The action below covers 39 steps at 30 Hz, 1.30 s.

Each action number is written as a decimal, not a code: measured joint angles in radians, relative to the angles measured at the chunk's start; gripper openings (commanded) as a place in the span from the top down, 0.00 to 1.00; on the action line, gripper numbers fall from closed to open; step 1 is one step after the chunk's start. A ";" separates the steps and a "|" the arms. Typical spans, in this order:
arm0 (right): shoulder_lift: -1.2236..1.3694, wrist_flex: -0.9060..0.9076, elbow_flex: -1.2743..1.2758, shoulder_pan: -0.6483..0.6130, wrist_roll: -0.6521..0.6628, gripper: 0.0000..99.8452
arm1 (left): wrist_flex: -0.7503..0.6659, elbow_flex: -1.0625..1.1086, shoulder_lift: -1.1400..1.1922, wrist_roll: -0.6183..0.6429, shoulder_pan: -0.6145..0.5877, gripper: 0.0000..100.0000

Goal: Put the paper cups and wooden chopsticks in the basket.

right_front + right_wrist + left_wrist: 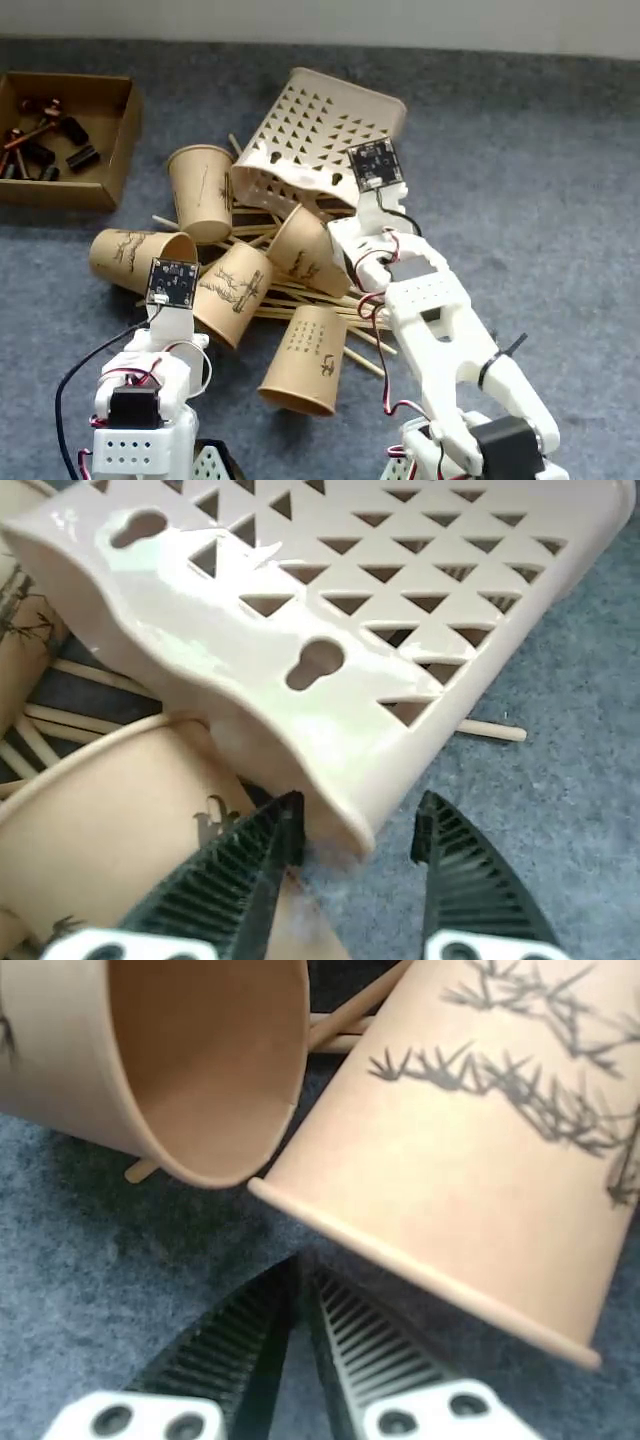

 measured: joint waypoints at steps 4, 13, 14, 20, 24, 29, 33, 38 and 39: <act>0.029 -0.034 0.000 0.008 0.000 0.96 | 0.000 0.000 0.000 0.000 0.000 0.99; 0.008 -0.038 0.002 0.034 -0.002 0.99 | 0.000 0.000 0.000 0.000 0.000 0.99; -0.014 -0.038 0.006 0.046 -0.002 0.99 | 0.000 0.000 0.000 0.000 0.000 0.99; -0.181 0.025 0.035 0.086 -0.002 0.99 | 0.000 0.000 0.000 0.000 0.000 0.99; -0.255 0.091 0.035 0.092 -0.005 0.99 | 0.000 0.000 0.000 0.000 0.000 0.99; -0.273 0.189 0.015 0.092 -0.049 0.99 | 0.000 0.000 0.000 0.000 0.000 0.99; -0.265 0.305 -0.080 0.112 -0.089 0.99 | 0.000 0.000 0.000 0.000 0.000 0.99; -0.210 0.453 -0.232 0.135 -0.107 0.99 | 0.000 0.000 0.000 0.000 0.000 0.99; -0.198 0.474 -0.261 0.141 -0.107 0.99 | 0.000 0.000 0.000 0.000 0.000 0.99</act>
